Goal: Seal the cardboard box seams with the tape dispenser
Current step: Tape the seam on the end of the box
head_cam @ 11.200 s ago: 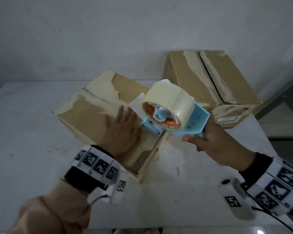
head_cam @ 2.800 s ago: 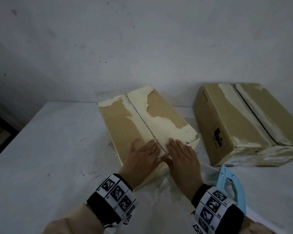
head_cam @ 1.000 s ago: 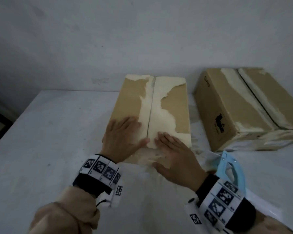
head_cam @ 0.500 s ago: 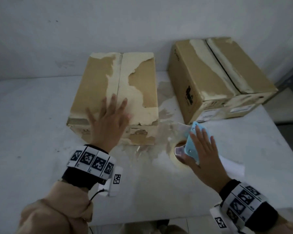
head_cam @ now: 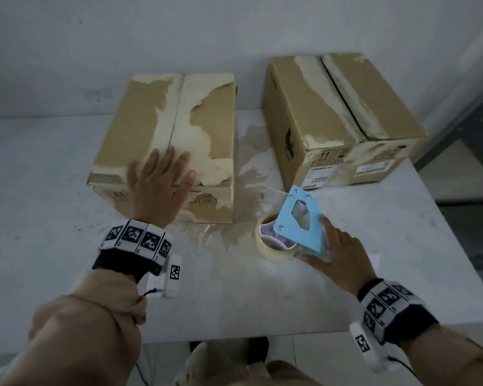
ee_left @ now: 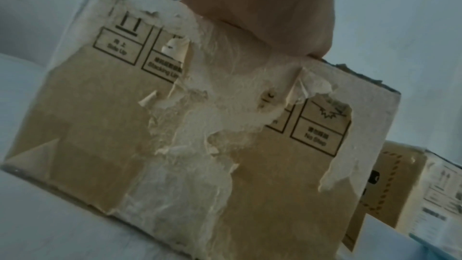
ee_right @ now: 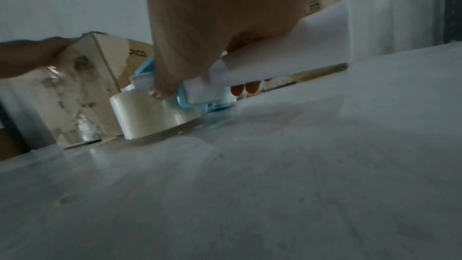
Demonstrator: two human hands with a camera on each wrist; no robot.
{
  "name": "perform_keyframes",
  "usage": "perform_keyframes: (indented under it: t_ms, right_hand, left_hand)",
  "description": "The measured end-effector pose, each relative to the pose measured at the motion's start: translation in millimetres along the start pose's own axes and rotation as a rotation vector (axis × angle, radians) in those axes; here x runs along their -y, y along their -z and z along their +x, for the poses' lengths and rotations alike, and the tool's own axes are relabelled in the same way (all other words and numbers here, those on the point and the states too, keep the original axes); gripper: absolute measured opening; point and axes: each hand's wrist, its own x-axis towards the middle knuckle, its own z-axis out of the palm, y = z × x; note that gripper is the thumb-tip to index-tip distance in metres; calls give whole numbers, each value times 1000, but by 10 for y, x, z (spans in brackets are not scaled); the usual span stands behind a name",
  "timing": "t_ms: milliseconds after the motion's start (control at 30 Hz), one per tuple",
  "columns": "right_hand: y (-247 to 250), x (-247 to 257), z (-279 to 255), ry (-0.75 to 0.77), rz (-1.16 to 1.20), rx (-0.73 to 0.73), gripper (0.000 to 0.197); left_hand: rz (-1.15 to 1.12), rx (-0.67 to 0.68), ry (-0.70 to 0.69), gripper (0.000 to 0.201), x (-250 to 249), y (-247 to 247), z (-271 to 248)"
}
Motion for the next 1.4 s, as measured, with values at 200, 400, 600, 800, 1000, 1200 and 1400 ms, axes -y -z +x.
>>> perform_keyframes:
  t_ms: [200, 400, 600, 800, 1000, 1200, 1400]
  right_hand:
    - [474, 223, -181, 3, 283, -72, 91]
    - [909, 524, 58, -22, 800, -146, 68]
    - [1052, 806, 599, -56, 1173, -138, 107]
    - [1094, 1223, 1026, 82, 1278, -217, 106]
    - [1028, 1594, 1290, 205, 1234, -269, 65]
    - [862, 1825, 1392, 274, 1216, -260, 86]
    - [787, 1966, 1469, 363, 1163, -144, 64]
  left_hand:
    - [-6, 11, 24, 79, -20, 20, 6]
    - [-30, 138, 76, 71, -39, 81, 110]
    - [-164, 124, 10, 74, 20, 253, 135]
    - [-510, 73, -38, 40, -70, 525, 146]
    - [-994, 221, 227, 49, -16, 707, 279]
    - [-1148, 241, 236, 24, 196, 867, 353]
    - [-1277, 375, 380, 18, 504, 917, 357]
